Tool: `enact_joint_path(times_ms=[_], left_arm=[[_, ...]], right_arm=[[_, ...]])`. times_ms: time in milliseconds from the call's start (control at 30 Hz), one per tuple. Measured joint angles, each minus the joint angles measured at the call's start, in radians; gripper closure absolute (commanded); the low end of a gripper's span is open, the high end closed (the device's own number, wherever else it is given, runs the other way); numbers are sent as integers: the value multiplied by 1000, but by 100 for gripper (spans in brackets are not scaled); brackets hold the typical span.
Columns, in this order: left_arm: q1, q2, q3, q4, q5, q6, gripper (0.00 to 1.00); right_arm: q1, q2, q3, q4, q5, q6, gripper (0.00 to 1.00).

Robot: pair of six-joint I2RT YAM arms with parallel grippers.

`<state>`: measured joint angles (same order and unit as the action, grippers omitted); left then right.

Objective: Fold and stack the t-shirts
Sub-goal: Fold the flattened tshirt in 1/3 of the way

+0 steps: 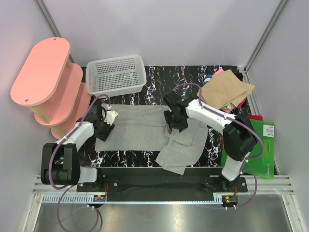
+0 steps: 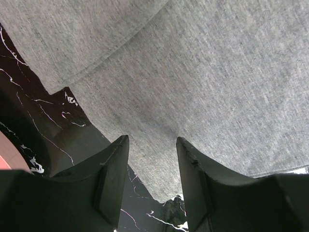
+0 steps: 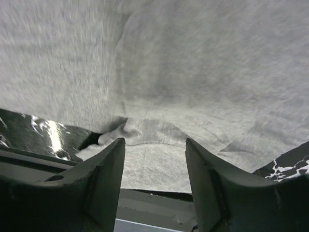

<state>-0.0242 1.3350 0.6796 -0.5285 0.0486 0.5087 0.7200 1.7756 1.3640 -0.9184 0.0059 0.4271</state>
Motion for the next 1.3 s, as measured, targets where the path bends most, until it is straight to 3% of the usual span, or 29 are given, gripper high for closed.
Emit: enact_joint_path(times_ms=[233, 367, 667, 1067, 1300], left_arm=[[0, -14, -4, 0, 0, 11, 51], [0, -27, -17, 2, 0, 14, 51], [0, -40, -26, -1, 0, 23, 51], [21, -13, -52, 69, -7, 68, 54], [69, 53, -12, 140, -5, 78, 55]], right_arm=[[-256, -23, 73, 50, 18, 34, 50], [-380, 48, 139, 78, 19, 45, 52], [-386, 340, 224, 94, -23, 50, 56], [-483, 350, 234, 75, -21, 43, 55], [-500, 350, 236, 51, -53, 22, 48]])
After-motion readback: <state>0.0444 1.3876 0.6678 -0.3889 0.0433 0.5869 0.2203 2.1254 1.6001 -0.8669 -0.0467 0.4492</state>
